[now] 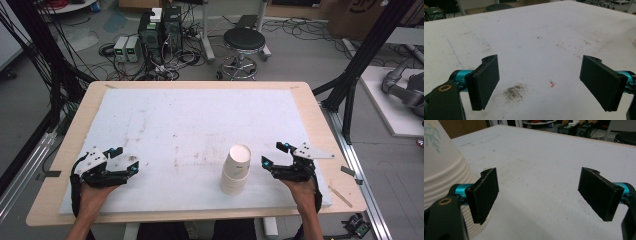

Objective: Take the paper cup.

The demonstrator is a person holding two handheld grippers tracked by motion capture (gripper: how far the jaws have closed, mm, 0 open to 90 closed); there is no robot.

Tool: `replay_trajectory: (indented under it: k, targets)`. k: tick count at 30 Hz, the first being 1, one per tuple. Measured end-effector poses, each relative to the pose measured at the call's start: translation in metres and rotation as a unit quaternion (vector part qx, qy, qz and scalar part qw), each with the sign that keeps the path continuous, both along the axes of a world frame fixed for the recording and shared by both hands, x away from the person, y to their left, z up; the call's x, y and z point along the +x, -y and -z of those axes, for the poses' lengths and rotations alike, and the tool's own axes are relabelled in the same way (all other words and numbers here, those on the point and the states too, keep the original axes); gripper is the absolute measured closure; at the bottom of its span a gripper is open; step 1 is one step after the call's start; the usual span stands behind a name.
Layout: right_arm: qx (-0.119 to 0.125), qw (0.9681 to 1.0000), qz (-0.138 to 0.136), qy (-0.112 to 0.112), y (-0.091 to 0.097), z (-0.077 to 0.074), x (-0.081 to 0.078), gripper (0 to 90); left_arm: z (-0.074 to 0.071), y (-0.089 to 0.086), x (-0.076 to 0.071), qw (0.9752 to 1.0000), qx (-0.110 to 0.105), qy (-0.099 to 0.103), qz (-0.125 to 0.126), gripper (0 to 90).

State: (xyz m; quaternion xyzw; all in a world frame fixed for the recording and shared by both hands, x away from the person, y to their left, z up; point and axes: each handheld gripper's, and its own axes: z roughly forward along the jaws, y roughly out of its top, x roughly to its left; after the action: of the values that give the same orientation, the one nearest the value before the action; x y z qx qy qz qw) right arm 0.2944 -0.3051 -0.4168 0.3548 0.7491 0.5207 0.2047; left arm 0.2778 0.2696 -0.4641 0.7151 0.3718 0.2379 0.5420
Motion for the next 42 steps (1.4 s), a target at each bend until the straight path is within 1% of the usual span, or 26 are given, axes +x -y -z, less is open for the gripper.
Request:
replay_trajectory:
  k: [7, 8, 9, 10, 11, 12, 15, 16, 21, 25, 26, 27, 28, 31, 33, 34, 35, 36, 37, 38, 39, 40, 41, 42]
  targets:
    - [-0.009, 0.9997, -0.014, 0.017, 0.004, -0.035, -0.003, 17.0, 0.000, 0.000, 0.000, 1.0000, 0.001, 0.001, 0.000, 16.1]
    - [-0.009, 0.9997, -0.014, 0.017, 0.004, -0.035, -0.003, 17.0, 0.000, 0.000, 0.000, 1.0000, 0.001, 0.001, 0.000, 16.1]
    - [-0.014, 0.9994, -0.020, 0.023, 0.004, -0.046, -0.003, 17.0, 0.000, 0.000, 0.000, 1.0000, 0.001, 0.001, 0.001, 16.1]
    - [-0.017, 0.9993, -0.023, 0.026, 0.003, -0.052, -0.004, 17.0, 0.000, 0.000, 0.000, 1.0000, 0.001, 0.001, 0.001, 16.1]
    - [-0.017, 0.9993, -0.023, 0.026, 0.003, -0.052, -0.004, 17.0, 0.000, 0.000, 0.000, 1.0000, 0.001, 0.001, 0.001, 16.1]
    - [-0.018, 0.9989, -0.030, 0.030, 0.002, -0.064, -0.004, 17.0, 0.000, 0.000, 0.000, 1.0000, 0.001, -0.001, 0.001, 16.1]
    - [-0.024, 0.9981, -0.042, 0.039, -0.002, -0.080, -0.004, 17.1, 0.000, 0.000, 0.001, 1.0000, -0.001, -0.004, 0.000, 16.1]
    - [-0.027, 0.9979, -0.044, 0.038, -0.003, -0.085, -0.005, 17.1, 0.000, 0.000, 0.001, 1.0000, -0.001, -0.004, 0.000, 16.1]
    - [-0.037, 0.9961, -0.064, 0.048, -0.008, -0.105, -0.005, 17.0, 0.000, 0.000, 0.000, 1.0000, -0.002, -0.001, 0.001, 16.1]
    - [-0.041, 0.9946, -0.083, 0.046, -0.011, -0.116, -0.004, 17.1, 0.000, -0.001, 0.001, 1.0000, -0.003, -0.001, 0.003, 16.1]
    - [-0.041, 0.9946, -0.083, 0.046, -0.011, -0.116, -0.004, 17.1, 0.000, -0.001, 0.001, 1.0000, -0.003, -0.001, 0.003, 16.1]
    - [-0.042, 0.9940, -0.092, 0.042, -0.012, -0.118, -0.004, 17.0, 0.000, -0.001, 0.001, 1.0000, -0.003, -0.003, 0.003, 16.1]
    - [-0.046, 0.9923, -0.110, 0.035, -0.014, -0.122, -0.003, 17.1, 0.000, -0.001, 0.001, 1.0000, -0.005, -0.003, 0.003, 16.1]
    - [-0.050, 0.9881, -0.144, 0.019, -0.019, -0.126, -0.001, 17.1, 0.000, -0.001, 0.001, 1.0000, -0.003, -0.003, 0.005, 16.1]
    - [-0.057, 0.9841, -0.168, 0.012, -0.023, -0.128, 0.000, 17.0, 0.000, 0.000, 0.001, 1.0000, -0.002, -0.003, 0.005, 16.1]
    - [-0.057, 0.9841, -0.168, 0.012, -0.023, -0.128, 0.000, 17.0, 0.000, -0.001, 0.001, 1.0000, -0.001, -0.003, 0.005, 16.1]
    - [-0.062, 0.9801, -0.189, 0.005, -0.027, -0.131, 0.001, 17.1, 0.000, -0.001, 0.001, 1.0000, -0.002, -0.004, 0.004, 16.1]
    - [-0.064, 0.9777, -0.200, 0.003, -0.029, -0.133, 0.001, 17.0, 0.000, -0.001, 0.001, 1.0000, -0.002, -0.004, 0.004, 16.1]
    - [-0.064, 0.9777, -0.200, 0.003, -0.029, -0.133, 0.001, 17.0, 0.000, -0.001, 0.001, 1.0000, -0.003, -0.005, 0.004, 16.1]
    - [-0.069, 0.9738, -0.217, -0.001, -0.032, -0.136, 0.003, 17.0, 0.000, -0.001, 0.001, 1.0000, -0.004, -0.005, 0.004, 16.1]
    - [-0.072, 0.9713, -0.227, -0.003, -0.035, -0.137, 0.003, 17.0, 0.000, -0.001, 0.001, 1.0000, -0.004, -0.006, 0.005, 16.1]
    - [-0.072, 0.9713, -0.227, -0.003, -0.035, -0.137, 0.003, 17.0, 0.000, -0.001, 0.001, 1.0000, -0.004, -0.006, 0.005, 16.1]
    - [-0.075, 0.9665, -0.245, -0.010, -0.038, -0.140, 0.005, 17.1, 0.000, -0.001, 0.001, 1.0000, -0.003, -0.006, 0.006, 16.1]
    - [-0.079, 0.9640, -0.254, -0.013, -0.040, -0.141, 0.006, 17.0, 0.000, -0.001, 0.001, 1.0000, -0.004, -0.006, 0.005, 16.1]
